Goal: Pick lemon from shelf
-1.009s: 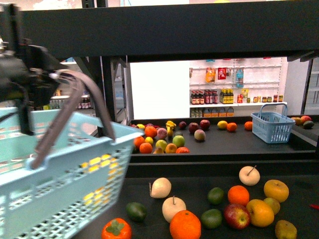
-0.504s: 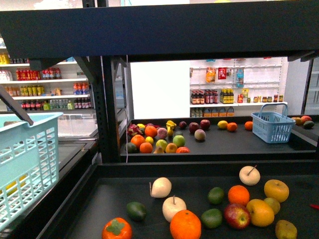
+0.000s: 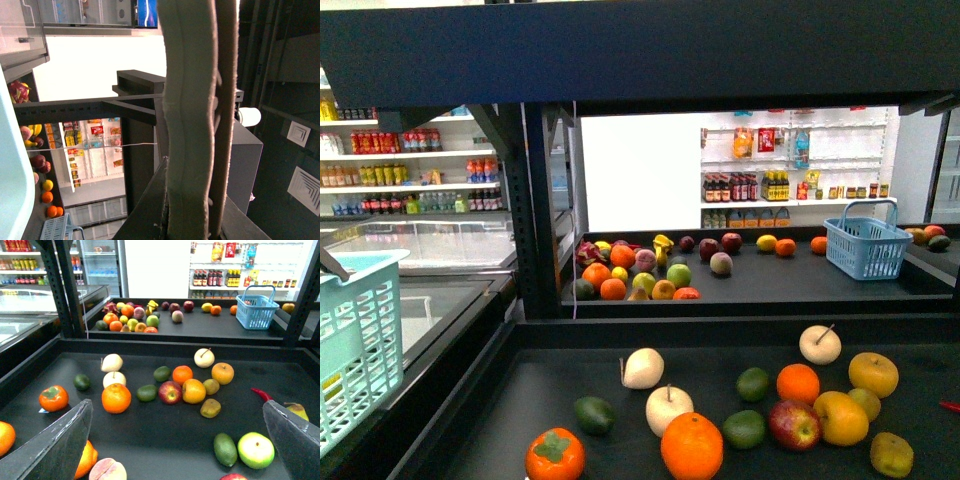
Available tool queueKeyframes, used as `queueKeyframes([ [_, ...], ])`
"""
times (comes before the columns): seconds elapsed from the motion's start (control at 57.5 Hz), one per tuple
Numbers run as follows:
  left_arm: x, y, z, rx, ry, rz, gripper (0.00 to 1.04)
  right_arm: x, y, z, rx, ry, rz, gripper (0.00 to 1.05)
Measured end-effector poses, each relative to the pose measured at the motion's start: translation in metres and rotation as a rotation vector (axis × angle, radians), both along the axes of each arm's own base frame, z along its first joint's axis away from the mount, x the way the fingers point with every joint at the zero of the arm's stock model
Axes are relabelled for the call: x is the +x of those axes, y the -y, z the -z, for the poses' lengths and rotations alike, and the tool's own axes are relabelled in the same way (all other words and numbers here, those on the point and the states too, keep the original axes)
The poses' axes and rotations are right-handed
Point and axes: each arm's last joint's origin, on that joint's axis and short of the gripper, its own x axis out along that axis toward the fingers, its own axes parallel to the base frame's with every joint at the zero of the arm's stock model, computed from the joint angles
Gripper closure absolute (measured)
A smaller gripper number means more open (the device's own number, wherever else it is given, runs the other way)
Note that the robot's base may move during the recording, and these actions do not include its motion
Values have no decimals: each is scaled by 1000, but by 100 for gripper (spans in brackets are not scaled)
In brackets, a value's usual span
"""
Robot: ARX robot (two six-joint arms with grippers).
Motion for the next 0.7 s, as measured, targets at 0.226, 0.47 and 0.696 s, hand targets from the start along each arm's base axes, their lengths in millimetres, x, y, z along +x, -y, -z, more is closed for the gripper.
queueKeyframes([
  [0.226,-2,0,5,14,-8,-7,87,0,0,0,0,0,0,2],
  [0.47,-5,1,10,20,-29,-2,45,0,0,0,0,0,0,2],
  [0.696,-22,3,16,75,-90,-5,8,0,0,0,0,1,0,2],
])
